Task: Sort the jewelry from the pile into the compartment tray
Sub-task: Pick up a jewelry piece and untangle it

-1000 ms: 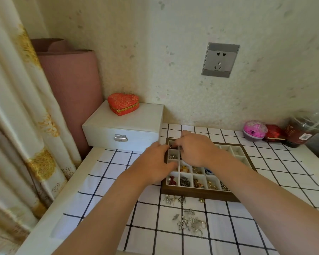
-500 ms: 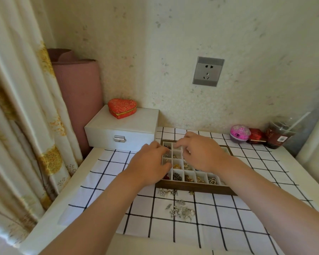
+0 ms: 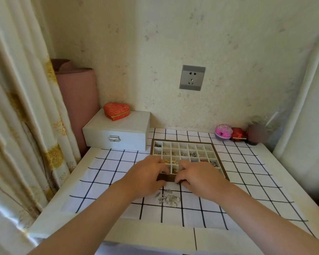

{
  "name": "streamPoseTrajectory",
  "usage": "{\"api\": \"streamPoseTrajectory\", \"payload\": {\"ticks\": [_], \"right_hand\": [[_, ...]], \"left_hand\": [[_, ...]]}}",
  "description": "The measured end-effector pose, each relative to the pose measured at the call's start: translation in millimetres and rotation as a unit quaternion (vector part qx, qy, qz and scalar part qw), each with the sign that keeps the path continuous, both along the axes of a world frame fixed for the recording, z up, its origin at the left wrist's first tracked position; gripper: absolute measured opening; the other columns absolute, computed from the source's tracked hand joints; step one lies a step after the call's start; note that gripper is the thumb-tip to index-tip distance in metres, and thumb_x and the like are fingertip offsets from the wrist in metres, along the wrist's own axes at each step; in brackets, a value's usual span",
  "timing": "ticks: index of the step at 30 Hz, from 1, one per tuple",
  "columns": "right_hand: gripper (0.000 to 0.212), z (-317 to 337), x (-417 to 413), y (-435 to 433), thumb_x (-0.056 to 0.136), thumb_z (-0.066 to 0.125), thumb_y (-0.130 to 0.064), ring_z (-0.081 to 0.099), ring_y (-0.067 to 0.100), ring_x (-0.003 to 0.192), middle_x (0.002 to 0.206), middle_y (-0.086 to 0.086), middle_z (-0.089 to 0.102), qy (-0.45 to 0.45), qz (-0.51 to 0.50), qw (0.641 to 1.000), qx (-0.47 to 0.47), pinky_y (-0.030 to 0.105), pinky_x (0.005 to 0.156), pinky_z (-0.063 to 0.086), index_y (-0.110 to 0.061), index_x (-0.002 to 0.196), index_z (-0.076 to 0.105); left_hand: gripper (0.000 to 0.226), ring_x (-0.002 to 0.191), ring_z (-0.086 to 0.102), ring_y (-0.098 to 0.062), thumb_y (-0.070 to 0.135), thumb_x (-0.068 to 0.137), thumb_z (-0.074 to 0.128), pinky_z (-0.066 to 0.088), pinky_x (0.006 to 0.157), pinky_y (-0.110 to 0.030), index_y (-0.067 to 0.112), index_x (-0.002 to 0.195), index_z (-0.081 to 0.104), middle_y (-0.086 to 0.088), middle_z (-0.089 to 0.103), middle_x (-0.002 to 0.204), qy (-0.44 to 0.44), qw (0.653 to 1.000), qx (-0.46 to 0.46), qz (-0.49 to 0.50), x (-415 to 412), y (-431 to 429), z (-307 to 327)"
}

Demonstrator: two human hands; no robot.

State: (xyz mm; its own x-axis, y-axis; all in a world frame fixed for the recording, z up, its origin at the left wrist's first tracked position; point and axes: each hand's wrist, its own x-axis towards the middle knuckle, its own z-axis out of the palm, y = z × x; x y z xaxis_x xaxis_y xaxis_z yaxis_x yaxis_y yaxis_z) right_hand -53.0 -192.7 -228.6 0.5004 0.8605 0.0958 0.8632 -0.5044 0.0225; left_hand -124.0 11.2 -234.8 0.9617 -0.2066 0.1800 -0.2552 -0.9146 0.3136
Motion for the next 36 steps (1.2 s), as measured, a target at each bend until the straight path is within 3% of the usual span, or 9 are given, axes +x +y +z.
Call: {"api": "streamPoseTrajectory", "payload": {"ticks": [5,9,12,16,21,24,29,32,36], "right_hand": [[0.021,-9.4,7.0,0.2,0.081,0.078,-0.015,0.056,0.016,0.06,0.091,-0.009,0.051,-0.052,0.001,0.998,-0.028,0.032,0.047,0.048,-0.031,0.094,0.073],[0.009,-6.7,6.1,0.3,0.094,0.065,-0.024,0.059,0.014,0.072,0.1,-0.011,0.052,-0.023,0.008,1.0,0.001,0.03,0.061,0.049,-0.029,0.098,0.072],[0.005,0.5,1.5,-0.6,0.093,0.067,-0.031,0.055,0.002,0.075,0.095,-0.019,0.051,0.072,-0.035,0.99,0.116,0.017,0.065,0.038,-0.032,0.096,0.072],[0.008,4.1,-0.4,0.1,0.091,0.07,-0.026,0.052,-0.007,0.069,0.087,-0.018,0.059,0.189,-0.096,0.943,0.257,0.013,0.064,0.035,-0.034,0.089,0.067],[0.006,7.6,1.8,6.7,0.093,0.068,-0.026,0.051,-0.002,0.059,0.081,-0.018,0.062,0.246,-0.116,0.903,0.333,0.01,0.058,0.038,-0.033,0.093,0.068],[0.01,8.8,5.5,11.2,0.093,0.068,-0.023,0.046,0.002,0.055,0.08,-0.016,0.066,0.291,-0.116,0.869,0.383,0.015,0.053,0.036,-0.032,0.092,0.071],[0.012,14.0,10.8,17.9,0.094,0.068,-0.022,0.052,0.001,0.057,0.073,-0.026,0.064,0.26,-0.11,0.885,0.371,0.012,0.056,0.038,-0.033,0.091,0.072],[0.008,18.6,17.0,27.2,0.095,0.066,-0.024,0.055,-0.005,0.066,0.077,-0.026,0.064,0.226,-0.111,0.905,0.343,0.01,0.06,0.039,-0.029,0.093,0.072],[0.008,24.4,39.0,40.9,0.097,0.062,-0.028,0.054,-0.007,0.075,0.092,-0.016,0.064,0.149,-0.136,0.947,0.251,0.014,0.068,0.039,-0.032,0.092,0.068]], "left_hand": [[0.03,0.101,0.049,-0.009,0.033,0.089,0.066,0.048,0.085,-0.027,0.034,0.119,0.063,0.01,0.052,0.111,0.006,1.0,0.009,0.003,3.8,-3.5,-0.5],[0.025,0.094,0.048,-0.006,0.032,0.089,0.066,0.041,0.075,-0.02,0.031,0.114,0.066,0.012,0.054,0.103,0.014,1.0,-0.02,0.004,7.3,-5.6,1.1],[0.022,0.088,0.054,0.002,0.035,0.089,0.069,0.042,0.075,-0.015,0.03,0.11,0.069,0.018,0.061,0.098,0.045,0.99,-0.133,0.031,9.2,-8.6,6.5],[0.009,0.086,0.066,0.003,0.035,0.088,0.072,0.051,0.086,-0.023,0.035,0.097,0.074,0.015,0.073,0.091,0.103,0.942,-0.315,0.047,12.0,-14.8,17.1],[0.014,0.075,0.067,-0.008,0.031,0.086,0.074,0.054,0.075,-0.024,0.029,0.1,0.074,-0.003,0.076,0.09,0.14,0.872,-0.457,0.102,13.8,-17.9,26.0],[0.016,0.07,0.063,-0.005,0.03,0.088,0.072,0.051,0.071,-0.025,0.026,0.104,0.075,0.002,0.075,0.085,0.171,0.83,-0.519,0.116,17.0,-14.1,26.2],[0.021,0.06,0.056,-0.004,0.032,0.093,0.066,0.047,0.061,-0.02,0.021,0.109,0.073,0.002,0.077,0.089,0.203,0.782,-0.573,0.139,24.7,-10.6,23.3],[0.021,0.062,0.059,-0.008,0.036,0.097,0.059,0.049,0.061,-0.021,0.021,0.101,0.074,0.004,0.077,0.085,0.151,0.834,-0.509,0.148,32.2,-4.6,23.1],[0.021,0.086,0.061,-0.008,0.04,0.099,0.052,0.048,0.076,-0.025,0.031,0.097,0.071,0.013,0.069,0.094,0.016,0.961,-0.224,0.163,41.9,17.6,16.8]]}}
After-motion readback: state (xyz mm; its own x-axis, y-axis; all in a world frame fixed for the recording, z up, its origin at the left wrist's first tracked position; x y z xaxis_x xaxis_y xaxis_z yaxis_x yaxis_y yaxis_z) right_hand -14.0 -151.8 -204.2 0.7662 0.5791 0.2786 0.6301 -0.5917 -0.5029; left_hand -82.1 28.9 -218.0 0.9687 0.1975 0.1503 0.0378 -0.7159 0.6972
